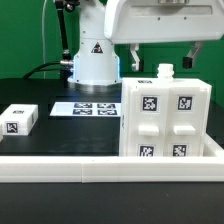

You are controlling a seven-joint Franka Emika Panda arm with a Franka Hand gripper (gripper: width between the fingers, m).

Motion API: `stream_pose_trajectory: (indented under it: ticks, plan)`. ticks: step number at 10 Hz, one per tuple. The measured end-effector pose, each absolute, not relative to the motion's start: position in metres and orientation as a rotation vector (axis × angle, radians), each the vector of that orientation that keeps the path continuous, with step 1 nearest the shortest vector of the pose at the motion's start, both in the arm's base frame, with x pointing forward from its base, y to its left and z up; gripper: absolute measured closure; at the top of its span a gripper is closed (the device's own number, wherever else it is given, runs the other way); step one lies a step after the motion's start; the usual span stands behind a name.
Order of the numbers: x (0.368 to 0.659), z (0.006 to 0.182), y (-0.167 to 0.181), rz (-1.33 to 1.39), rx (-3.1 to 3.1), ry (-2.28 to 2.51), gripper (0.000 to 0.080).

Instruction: Assemble cabinet

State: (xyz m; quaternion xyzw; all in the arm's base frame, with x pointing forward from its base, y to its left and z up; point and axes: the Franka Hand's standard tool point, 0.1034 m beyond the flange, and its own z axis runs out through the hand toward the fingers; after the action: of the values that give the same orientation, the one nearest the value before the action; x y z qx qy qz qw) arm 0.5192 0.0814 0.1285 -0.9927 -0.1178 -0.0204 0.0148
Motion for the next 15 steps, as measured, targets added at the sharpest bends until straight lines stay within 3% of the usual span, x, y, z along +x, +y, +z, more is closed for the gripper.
stream_pose_trajectory:
  ticks: [1,6,8,10,13,15]
  plan:
    - [0.505,0.119,0.078,-0.041,-3.089,-0.357,0.0002]
    - [0.509,0.121,0.074,-0.043,-3.089,-0.357,0.0002]
    - [0.504,0.120,0.046,-0.031,-3.103,-0.304,0.0002]
    - [0.478,0.107,0.007,-0.014,-3.094,-0.239,0.0002]
    - [0.462,0.098,-0.059,0.005,-3.093,-0.326,0.0002]
    - [0.462,0.097,-0.070,0.005,-3.097,-0.299,0.0002]
